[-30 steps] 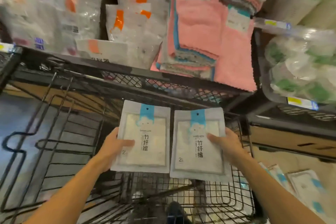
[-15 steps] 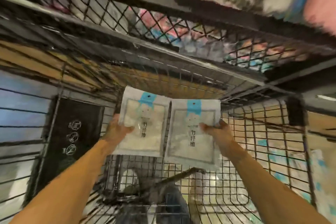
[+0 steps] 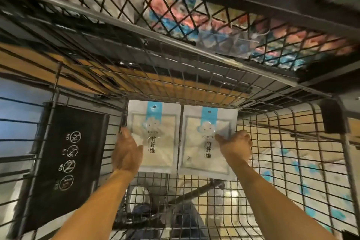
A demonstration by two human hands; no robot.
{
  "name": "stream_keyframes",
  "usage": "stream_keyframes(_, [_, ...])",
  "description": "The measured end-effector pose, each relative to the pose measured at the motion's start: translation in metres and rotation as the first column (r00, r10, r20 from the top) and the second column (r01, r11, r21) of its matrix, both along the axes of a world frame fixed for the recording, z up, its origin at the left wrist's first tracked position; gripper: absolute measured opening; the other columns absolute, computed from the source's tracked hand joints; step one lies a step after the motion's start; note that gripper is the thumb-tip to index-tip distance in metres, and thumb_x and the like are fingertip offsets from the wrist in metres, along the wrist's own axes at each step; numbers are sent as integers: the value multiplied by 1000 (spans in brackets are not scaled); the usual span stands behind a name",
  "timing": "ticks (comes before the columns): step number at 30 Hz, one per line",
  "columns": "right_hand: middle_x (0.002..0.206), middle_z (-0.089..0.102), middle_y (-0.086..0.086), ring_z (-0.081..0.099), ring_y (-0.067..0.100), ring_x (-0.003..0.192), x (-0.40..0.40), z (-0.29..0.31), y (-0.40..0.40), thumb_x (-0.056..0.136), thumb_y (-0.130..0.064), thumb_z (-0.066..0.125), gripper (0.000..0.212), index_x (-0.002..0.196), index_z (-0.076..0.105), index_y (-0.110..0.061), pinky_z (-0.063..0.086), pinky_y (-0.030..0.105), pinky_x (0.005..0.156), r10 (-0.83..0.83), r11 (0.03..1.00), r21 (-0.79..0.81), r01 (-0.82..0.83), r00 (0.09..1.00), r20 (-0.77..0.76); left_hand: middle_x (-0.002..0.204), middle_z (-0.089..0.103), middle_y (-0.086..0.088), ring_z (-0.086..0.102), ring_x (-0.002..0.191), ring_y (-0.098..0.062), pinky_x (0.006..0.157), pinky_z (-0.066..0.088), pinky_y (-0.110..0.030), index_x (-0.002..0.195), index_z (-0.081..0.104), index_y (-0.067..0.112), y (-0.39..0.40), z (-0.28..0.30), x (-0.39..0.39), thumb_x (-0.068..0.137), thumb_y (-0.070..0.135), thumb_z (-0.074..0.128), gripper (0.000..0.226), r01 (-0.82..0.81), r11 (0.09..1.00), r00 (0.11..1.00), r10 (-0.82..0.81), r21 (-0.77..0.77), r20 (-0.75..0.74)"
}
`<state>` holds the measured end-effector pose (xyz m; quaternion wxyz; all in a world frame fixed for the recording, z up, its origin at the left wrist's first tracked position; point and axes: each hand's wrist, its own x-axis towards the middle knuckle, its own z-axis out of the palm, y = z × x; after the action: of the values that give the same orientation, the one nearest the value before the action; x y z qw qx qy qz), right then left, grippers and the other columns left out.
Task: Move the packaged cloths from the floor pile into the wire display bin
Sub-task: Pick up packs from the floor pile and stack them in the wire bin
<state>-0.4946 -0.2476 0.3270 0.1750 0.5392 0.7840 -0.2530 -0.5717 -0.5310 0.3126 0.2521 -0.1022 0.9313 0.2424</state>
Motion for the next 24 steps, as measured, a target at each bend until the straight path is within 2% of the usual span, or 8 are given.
stream_keyframes(2, [134,48,20,46,40,130,-2,14,-1,80,-54,82,88,132,37,0,45,52,104,24,997,71,-27,999,40,129,47,-13,61,105,-35,74,58,-44,135,38,14,1,1,1,84,21,82,69,145,980,989,-146,-139,-2])
stream_keyframes(5, [142,44,20,41,38,133,-3,27,3,82,-54,79,89,138,34,-2,43,55,107,161,979,118,-167,985,59,139,41,-12,49,124,-30,93,52,-43,150,32,15,3,12,-1,86,36,77,81,345,874,933,-360,-343,21])
stream_keyframes(8, [154,37,16,36,36,142,-5,57,0,88,-59,68,86,150,33,-11,40,52,110,321,937,113,-331,942,98,151,32,-8,37,138,-26,106,41,-44,158,19,22,9,42,-8,96,55,53,78,439,799,883,-469,-410,32])
stream_keyframes(10, [159,35,14,34,35,146,-6,84,-2,91,-62,60,84,155,31,-14,36,51,114,405,902,117,-416,908,106,160,23,-8,29,146,-26,111,35,-47,162,8,24,15,70,-14,101,60,33,75,500,742,845,-530,-447,65])
stream_keyframes(12, [158,38,11,36,33,146,-6,117,-3,93,-65,55,82,155,33,-16,36,52,117,456,878,123,-463,886,87,166,17,-9,24,149,-28,115,31,-49,163,7,26,20,106,-22,101,60,26,73,516,725,825,-563,-457,39])
stream_keyframes(17, [151,47,5,42,30,139,-7,207,-1,91,-69,51,75,147,44,-21,38,51,113,559,812,200,-549,829,6,171,9,-9,13,157,-28,123,19,-50,164,8,27,30,209,-42,101,62,28,74,515,719,793,-607,-466,-60])
stream_keyframes(21, [165,33,5,26,28,153,-9,286,7,93,-69,49,79,157,35,-23,18,55,125,608,776,243,-581,793,-44,171,11,-8,13,157,-28,125,16,-53,164,11,29,39,296,-48,100,66,27,76,473,731,770,-614,-492,-172])
stream_keyframes(24, [169,24,5,16,28,157,-8,345,14,94,-69,48,82,161,28,-26,10,59,126,635,747,299,-594,770,-57,170,15,-7,16,156,-28,124,15,-57,163,17,30,44,364,-49,99,67,28,75,466,741,753,-619,-483,-224])
